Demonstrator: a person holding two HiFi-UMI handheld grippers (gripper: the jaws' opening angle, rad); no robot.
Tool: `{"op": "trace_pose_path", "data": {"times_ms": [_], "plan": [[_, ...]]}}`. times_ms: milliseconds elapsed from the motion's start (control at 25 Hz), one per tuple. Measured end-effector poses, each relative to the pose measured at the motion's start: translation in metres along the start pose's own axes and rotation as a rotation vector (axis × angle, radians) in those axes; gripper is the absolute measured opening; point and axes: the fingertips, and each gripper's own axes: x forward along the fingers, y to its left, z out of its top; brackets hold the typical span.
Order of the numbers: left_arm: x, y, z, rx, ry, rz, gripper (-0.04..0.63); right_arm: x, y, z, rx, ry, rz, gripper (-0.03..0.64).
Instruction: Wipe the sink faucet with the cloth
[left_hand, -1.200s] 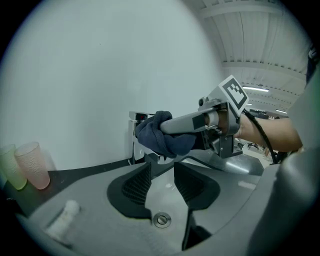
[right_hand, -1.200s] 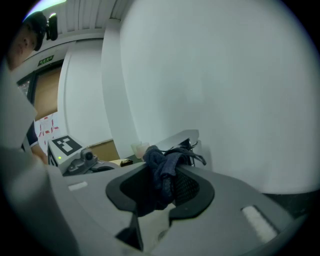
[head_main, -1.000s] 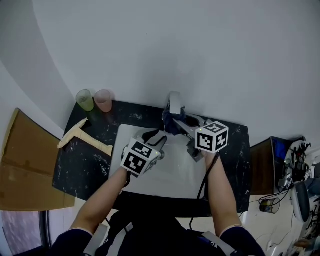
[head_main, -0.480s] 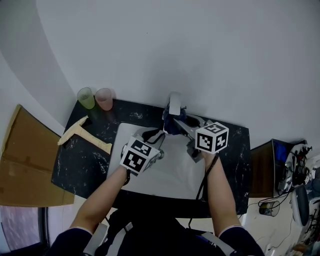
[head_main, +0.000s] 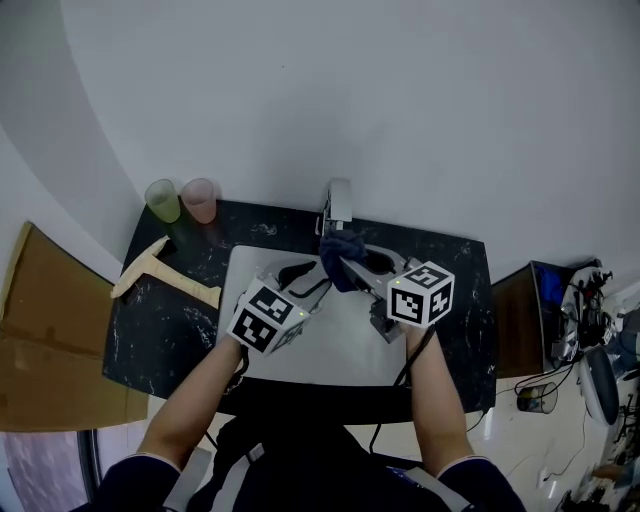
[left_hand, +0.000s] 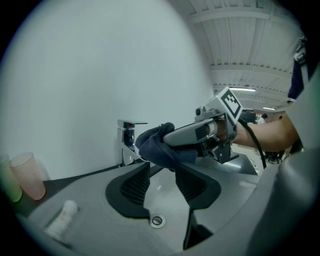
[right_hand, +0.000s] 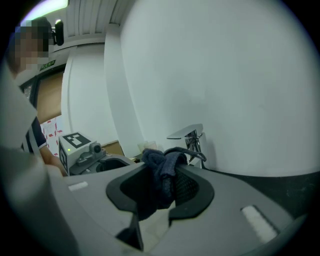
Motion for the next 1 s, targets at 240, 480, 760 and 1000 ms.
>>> {"op": "trace_pose_path", "data": {"times_ms": [240, 480, 760, 1000], "plan": [[-0.009, -0.012, 0.009, 0.219, -0.007, -0.05, 0.247, -0.004, 0.033, -0.007, 0.006, 0.027, 0.085, 0.117], [-0.014, -0.017, 0.007, 0.306, 0.017, -0.115, 0.244, -0.001, 0.065, -0.005, 0.069, 0.066, 0.206, 0.117], [-0.029, -0.001, 0.013, 0.22, -0.061, -0.139, 0.063, -0.001, 0.066, 0.011, 0.206, -0.063, 0.185, 0.177], [-0.028, 0.02, -0.012, 0.173, -0.027, -0.144, 0.061, 0.001, 0.057, 0.001, 0.216, -0.073, 0.109, 0.178]]}}
